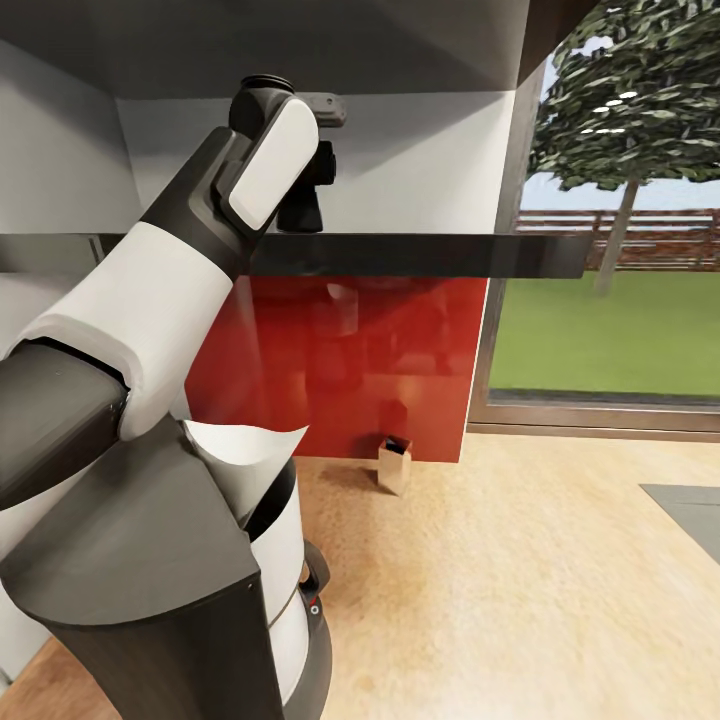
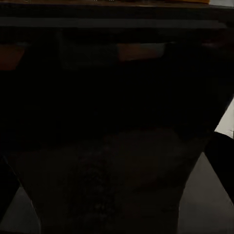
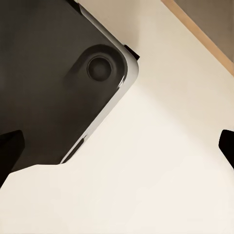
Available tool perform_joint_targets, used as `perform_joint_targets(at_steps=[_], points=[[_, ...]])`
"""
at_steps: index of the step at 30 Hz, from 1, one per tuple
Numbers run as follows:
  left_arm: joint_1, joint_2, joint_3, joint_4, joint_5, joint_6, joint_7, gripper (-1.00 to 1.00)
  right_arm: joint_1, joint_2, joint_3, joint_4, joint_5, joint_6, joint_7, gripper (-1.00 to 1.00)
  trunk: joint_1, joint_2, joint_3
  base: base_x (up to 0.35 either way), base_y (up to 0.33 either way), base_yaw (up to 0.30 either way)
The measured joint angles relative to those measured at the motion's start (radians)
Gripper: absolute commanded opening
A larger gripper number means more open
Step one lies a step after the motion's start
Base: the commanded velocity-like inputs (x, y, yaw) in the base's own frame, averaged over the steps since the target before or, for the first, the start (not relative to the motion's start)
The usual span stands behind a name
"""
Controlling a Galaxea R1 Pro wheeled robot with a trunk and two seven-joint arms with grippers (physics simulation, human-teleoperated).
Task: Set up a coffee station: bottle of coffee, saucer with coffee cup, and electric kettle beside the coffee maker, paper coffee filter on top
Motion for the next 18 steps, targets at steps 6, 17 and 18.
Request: perform_joint_targets(at_steps=[6, 17, 18], points=[[0.000, 0.000, 0.000, -0.001, 0.006, -0.003, 0.000, -1.00, 0.000, 0.000, 0.000, 0.000, 0.000, -0.001, 0.000, 1.00, 0.000, 0.000, 0.000, 0.000, 0.000, 0.000], [0.000, 0.000, -0.001, -0.002, 0.007, -0.004, 0.001, -1.00, 0.000, 0.000, 0.000, 0.000, 0.000, -0.001, 0.000, 1.00, 0.000, 0.000, 0.000, 0.000, 0.000, 0.000], [0.000, 0.000, -0.001, -0.003, 0.007, -0.004, 0.001, -1.00, 0.000, 0.000, 0.000, 0.000, 0.000, -0.001, 0.000, 1.00, 0.000, 0.000, 0.000, 0.000, 0.000, 0.000]])
